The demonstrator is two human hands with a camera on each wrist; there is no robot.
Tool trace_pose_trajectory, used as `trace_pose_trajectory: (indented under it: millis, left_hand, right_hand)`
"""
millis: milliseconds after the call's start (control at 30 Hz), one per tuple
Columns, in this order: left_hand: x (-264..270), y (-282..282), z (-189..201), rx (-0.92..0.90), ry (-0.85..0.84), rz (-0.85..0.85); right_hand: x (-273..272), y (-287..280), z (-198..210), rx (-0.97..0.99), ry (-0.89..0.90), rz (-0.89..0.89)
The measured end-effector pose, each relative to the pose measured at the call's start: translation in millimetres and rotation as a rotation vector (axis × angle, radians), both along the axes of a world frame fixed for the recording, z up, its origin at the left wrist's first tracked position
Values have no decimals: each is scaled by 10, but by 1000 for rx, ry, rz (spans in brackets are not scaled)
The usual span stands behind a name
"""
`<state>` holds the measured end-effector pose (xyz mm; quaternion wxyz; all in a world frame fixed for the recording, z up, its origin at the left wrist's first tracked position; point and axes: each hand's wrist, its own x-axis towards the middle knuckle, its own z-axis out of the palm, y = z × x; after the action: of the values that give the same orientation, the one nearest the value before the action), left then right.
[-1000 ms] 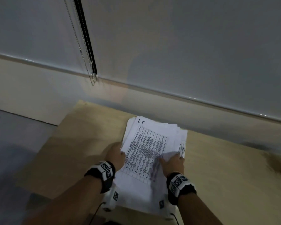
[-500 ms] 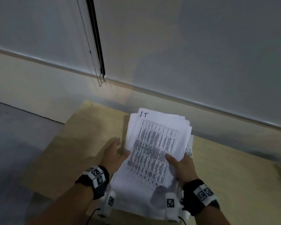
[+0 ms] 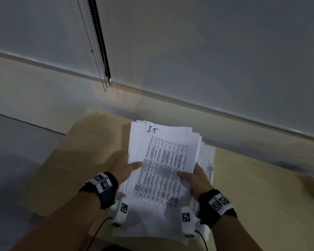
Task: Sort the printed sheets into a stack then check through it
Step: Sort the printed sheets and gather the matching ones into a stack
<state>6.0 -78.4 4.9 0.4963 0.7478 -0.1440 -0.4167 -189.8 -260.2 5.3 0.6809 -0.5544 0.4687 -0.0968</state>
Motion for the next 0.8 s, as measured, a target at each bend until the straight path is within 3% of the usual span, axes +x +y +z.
trace_pose_trajectory:
  millis: [167,300,367,433,667,800]
  left_hand:
    - [53,83,-78,58,-80,-44]
    - [223,274,-54,74,-194,115]
    - [380,456,-16,84,-218,184]
    - [514,626,-26,80,-212,245]
    - [594,832,50,41,-206,325]
    - [565,930,30,-16,-133,343]
  right_hand:
    - [144,125,11,-182,125,-14]
    - [31,143,-27,-426,529,-233]
    - [-4,207,-100,-456,789,-200]
    - [27,284,-225,-449,908,-85]
    - [2,138,-331,-603,847,84]
    - [-29,85,-266,-599,861,21]
